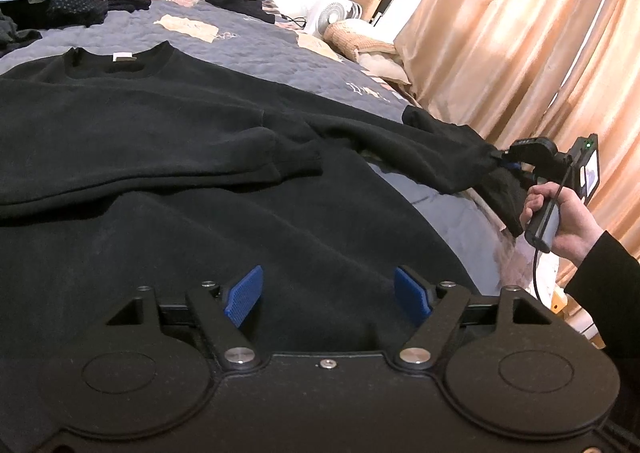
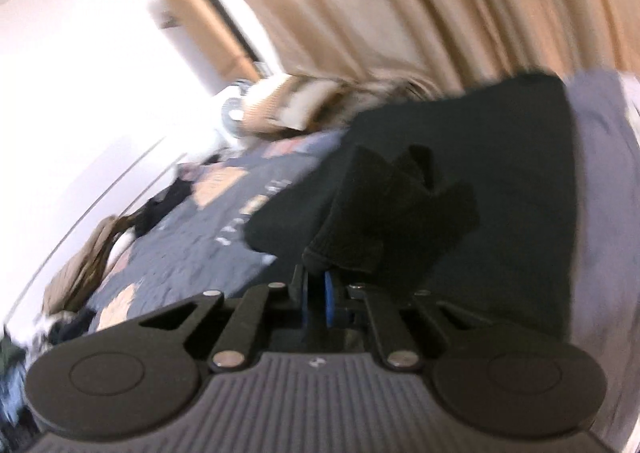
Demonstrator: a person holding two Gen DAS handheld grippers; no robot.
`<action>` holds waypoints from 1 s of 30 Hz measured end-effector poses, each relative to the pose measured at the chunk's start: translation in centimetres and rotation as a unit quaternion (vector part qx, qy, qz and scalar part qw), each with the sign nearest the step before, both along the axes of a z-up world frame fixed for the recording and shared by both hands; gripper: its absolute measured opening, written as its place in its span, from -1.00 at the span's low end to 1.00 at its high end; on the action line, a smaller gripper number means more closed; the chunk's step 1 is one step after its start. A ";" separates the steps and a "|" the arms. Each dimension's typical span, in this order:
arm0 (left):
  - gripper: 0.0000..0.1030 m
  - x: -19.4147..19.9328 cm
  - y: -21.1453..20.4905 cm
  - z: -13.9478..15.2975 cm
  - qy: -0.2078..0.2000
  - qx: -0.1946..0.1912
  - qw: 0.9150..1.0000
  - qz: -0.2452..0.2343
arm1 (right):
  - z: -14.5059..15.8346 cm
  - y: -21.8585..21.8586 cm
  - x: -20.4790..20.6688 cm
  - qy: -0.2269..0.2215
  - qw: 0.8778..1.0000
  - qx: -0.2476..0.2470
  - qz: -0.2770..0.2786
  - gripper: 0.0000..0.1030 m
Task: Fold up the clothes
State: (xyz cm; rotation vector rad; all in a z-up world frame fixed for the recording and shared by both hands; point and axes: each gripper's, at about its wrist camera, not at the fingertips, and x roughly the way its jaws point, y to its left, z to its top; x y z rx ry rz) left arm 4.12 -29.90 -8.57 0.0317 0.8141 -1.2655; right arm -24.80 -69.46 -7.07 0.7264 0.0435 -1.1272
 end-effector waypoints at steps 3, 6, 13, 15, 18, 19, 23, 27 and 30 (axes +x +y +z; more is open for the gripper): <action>0.42 0.1 0.1 0.2 0.000 -0.004 1.000 0.004 | 1.0 1.4 1.8 0.020 0.998 -0.040 0.039 -0.85; 0.43 0.2 0.2 0.3 0.001 -0.007 1.000 0.007 | 1.7 2.0 3.0 0.008 0.997 -0.035 0.073 -0.85; 0.43 0.7 0.9 1.0 -0.002 -0.015 1.000 0.016 | 3.6 4.8 7.5 0.017 0.985 -0.042 0.166 -0.85; 0.43 0.9 1.2 1.2 -0.003 -0.018 1.000 0.022 | 4.2 5.8 9.0 0.022 0.979 -0.048 0.195 -0.85; 0.43 1.4 1.8 1.7 -0.006 -0.023 0.999 0.034 | 5.0 7.5 11.3 0.025 0.969 -0.054 0.238 -0.85; 0.43 1.7 2.0 1.8 -0.007 -0.025 0.999 0.039 | 5.2 8.0 11.9 0.025 0.966 -0.053 0.252 -0.85; 0.44 2.7 3.1 2.4 -0.013 -0.029 0.998 0.061 | 5.6 9.8 14.5 0.032 0.953 -0.049 0.299 -0.85; 0.44 3.4 3.9 2.9 -0.032 -0.024 0.996 0.080 | 5.4 11.5 16.7 0.043 0.940 -0.038 0.336 -0.85; 0.45 3.5 4.0 3.0 -0.056 -0.003 0.994 0.091 | 5.1 12.8 18.3 0.058 0.932 -0.036 0.357 -0.85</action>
